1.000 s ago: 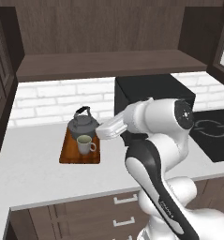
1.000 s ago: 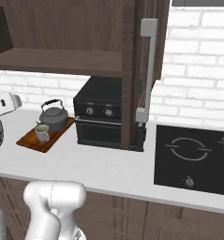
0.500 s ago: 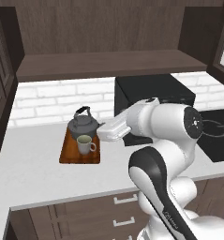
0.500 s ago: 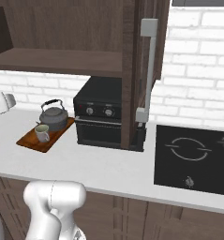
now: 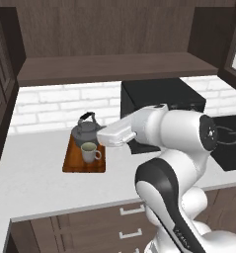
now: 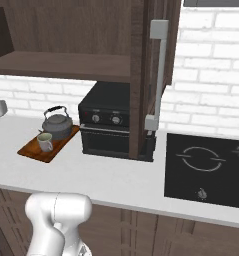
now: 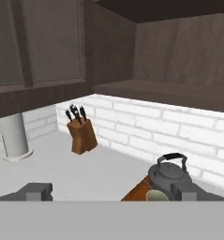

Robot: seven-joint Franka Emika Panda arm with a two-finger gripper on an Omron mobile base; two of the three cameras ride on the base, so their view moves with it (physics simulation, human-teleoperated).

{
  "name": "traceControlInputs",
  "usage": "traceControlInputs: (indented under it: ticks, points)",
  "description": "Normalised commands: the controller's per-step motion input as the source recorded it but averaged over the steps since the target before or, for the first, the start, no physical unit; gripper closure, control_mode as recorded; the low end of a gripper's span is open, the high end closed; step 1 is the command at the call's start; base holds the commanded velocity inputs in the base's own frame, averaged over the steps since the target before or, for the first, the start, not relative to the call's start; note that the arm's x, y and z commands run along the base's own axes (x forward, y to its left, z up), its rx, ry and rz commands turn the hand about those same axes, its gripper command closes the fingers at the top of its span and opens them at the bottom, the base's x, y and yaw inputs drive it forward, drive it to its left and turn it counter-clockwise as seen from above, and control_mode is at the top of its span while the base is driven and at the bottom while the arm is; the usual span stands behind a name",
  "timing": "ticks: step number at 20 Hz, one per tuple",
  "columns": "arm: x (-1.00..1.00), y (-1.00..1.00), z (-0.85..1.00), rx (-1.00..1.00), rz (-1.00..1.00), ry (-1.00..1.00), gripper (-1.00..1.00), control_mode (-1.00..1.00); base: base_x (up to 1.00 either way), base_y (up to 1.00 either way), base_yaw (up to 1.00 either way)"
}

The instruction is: Pick the kettle from the counter and place it on the tray. Then pick the mug from the cabinet and place it on the tray. Then close the cabinet doors.

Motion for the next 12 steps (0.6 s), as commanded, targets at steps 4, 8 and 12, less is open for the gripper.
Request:
traceControlInputs:
  ticks: [4, 8, 12]
  points:
    - [-0.26, 0.29, 0.12, 0.06, 0.01, 0.00, -1.00, -1.00, 0.00, 0.00, 0.00]
    - [-0.29, 0.34, 0.09, -0.02, 0.08, 0.00, -1.00, -1.00, 0.00, 0.00, 0.00]
    - [-0.31, 0.27, 0.09, -0.06, 0.10, 0.00, -1.00, -1.00, 0.00, 0.00, 0.00]
